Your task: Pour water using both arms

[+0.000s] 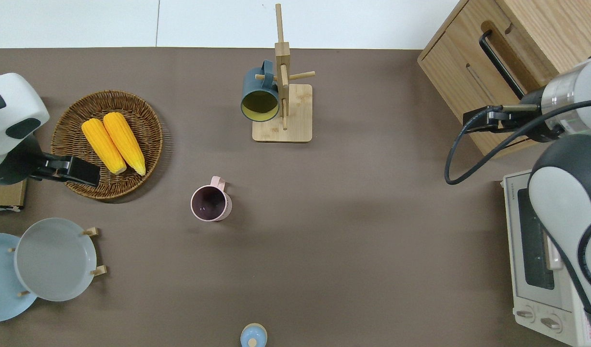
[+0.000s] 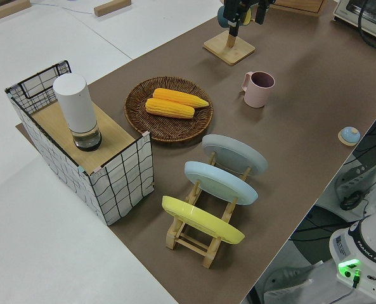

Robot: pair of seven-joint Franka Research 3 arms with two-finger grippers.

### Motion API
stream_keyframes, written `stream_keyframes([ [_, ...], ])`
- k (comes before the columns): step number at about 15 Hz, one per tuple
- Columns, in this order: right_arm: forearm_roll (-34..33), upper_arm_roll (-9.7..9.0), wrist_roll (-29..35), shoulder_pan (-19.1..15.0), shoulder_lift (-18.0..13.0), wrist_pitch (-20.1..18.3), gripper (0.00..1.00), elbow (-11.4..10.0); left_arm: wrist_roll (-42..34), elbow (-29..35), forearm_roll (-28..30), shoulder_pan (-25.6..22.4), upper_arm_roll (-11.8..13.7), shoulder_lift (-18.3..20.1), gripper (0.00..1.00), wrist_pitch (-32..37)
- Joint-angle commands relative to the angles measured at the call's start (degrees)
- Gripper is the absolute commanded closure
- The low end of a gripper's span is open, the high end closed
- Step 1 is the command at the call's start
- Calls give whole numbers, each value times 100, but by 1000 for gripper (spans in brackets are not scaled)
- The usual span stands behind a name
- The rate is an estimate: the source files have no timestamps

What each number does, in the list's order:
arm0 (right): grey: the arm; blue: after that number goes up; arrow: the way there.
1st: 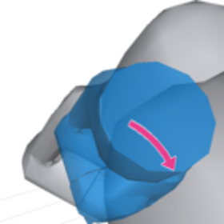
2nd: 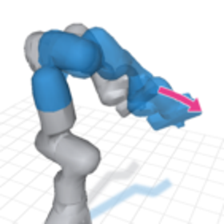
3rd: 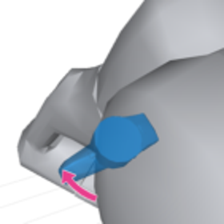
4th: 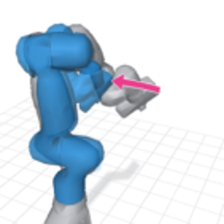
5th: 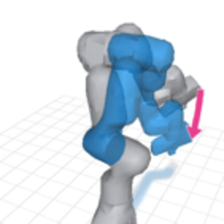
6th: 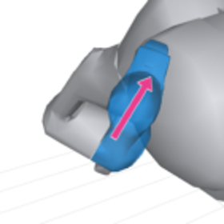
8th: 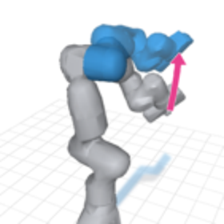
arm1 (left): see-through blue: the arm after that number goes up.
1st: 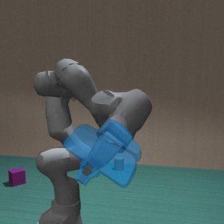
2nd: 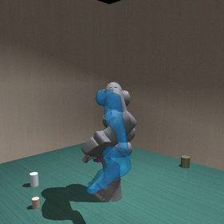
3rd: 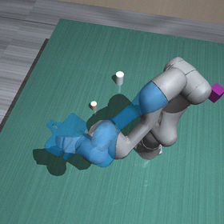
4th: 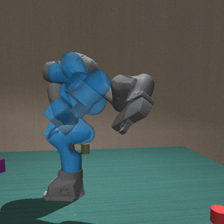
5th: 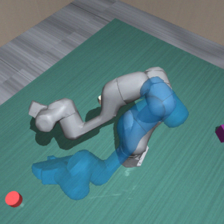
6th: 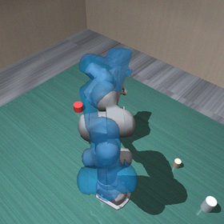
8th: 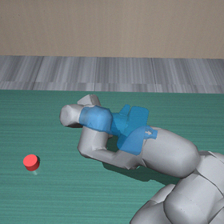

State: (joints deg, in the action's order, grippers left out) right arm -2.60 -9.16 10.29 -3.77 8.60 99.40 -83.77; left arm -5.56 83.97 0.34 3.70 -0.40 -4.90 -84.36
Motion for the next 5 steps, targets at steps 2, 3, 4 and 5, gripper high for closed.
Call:
stream_keyframes([
  [2, 31, -59, -98, -89, -51, -26, 9, -7, 73, -92, -7, 587, 496, -2, 2, 201],
  [3, 31, -68, -98, -89, -51, -26, 9, -7, 73, -92, 1, 588, 488, -2, 2, 201],
  [4, 31, -59, -98, -89, -51, -26, 9, -7, 81, -92, -7, 571, 462, -2, 2, 201],
  [5, 23, -59, -98, -89, -51, -26, 9, -7, 73, -92, -7, 562, 453, -2, 2, 201],
])
